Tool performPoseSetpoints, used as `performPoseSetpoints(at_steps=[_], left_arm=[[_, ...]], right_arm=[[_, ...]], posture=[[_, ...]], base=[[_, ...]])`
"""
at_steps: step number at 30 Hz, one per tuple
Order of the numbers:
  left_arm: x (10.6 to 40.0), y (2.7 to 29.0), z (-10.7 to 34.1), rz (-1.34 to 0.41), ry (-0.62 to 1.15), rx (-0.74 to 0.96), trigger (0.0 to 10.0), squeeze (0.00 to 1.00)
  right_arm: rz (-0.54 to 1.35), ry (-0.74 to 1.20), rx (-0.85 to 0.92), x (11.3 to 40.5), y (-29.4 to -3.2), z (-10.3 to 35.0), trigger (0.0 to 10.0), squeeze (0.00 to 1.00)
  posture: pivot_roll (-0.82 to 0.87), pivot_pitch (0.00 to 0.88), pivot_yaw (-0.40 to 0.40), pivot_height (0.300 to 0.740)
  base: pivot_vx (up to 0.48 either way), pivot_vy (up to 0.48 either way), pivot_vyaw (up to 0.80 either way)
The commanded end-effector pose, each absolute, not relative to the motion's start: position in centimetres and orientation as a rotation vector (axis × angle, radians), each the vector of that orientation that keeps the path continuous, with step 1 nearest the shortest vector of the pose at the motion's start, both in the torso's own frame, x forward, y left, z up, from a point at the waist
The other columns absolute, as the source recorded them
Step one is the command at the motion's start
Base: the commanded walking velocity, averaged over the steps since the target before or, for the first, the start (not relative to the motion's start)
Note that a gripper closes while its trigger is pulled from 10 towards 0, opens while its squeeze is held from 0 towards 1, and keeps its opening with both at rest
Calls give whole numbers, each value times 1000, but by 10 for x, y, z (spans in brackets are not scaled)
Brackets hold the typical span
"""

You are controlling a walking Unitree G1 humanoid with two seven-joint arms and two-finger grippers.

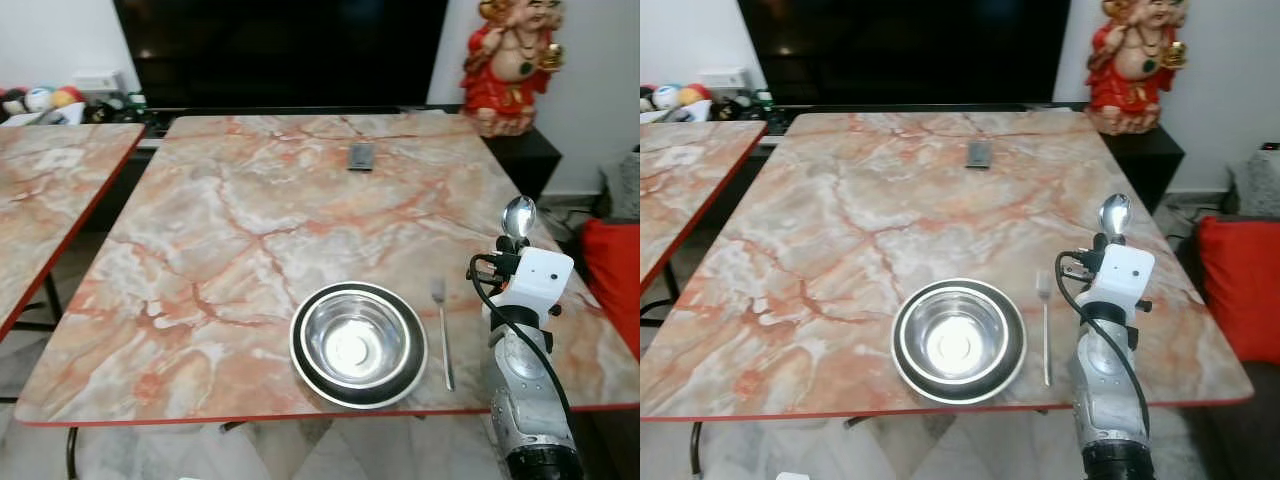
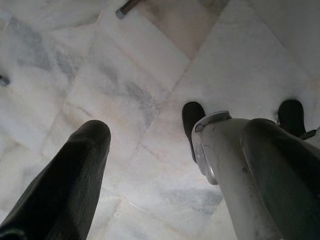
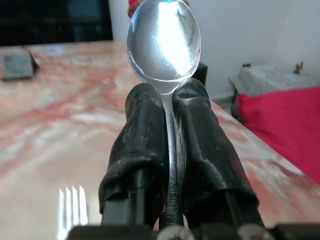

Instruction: Setting the table

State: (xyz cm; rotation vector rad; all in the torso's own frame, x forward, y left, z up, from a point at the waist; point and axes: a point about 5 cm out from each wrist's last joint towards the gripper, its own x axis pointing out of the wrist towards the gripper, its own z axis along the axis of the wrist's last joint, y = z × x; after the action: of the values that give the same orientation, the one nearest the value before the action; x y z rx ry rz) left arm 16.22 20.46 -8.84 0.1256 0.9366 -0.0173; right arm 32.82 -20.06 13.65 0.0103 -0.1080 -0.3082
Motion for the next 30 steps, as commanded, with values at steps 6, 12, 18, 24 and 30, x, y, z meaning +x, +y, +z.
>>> performPoseSetpoints(at_steps=[6, 12, 18, 24, 30], left_arm=[[157, 208, -91, -31, 965, 133, 10000, 0], [157, 208, -90, -32, 965, 133, 10000, 0], [157, 207, -90, -31, 964, 129, 10000, 0], [156, 207, -91, -32, 966, 128, 10000, 0], [156, 207, -91, -32, 965, 127, 10000, 0]], right_arm=[[-245, 15, -19, 332, -192, 118, 10000, 0], [-184, 111, 35, 341, -185, 106, 10000, 0], [-184, 181, 24, 343, -188, 96, 10000, 0], [-176, 204, 26, 345, -188, 91, 10000, 0], [-163, 225, 18, 345, -188, 86, 10000, 0]], posture=[[-41, 90, 18, 740], [-35, 94, 23, 740], [-27, 98, 18, 740], [-28, 102, 18, 740], [-24, 100, 17, 740]], base=[[0, 0, 0], [0, 0, 0], [0, 0, 0], [0, 0, 0], [0, 0, 0]])
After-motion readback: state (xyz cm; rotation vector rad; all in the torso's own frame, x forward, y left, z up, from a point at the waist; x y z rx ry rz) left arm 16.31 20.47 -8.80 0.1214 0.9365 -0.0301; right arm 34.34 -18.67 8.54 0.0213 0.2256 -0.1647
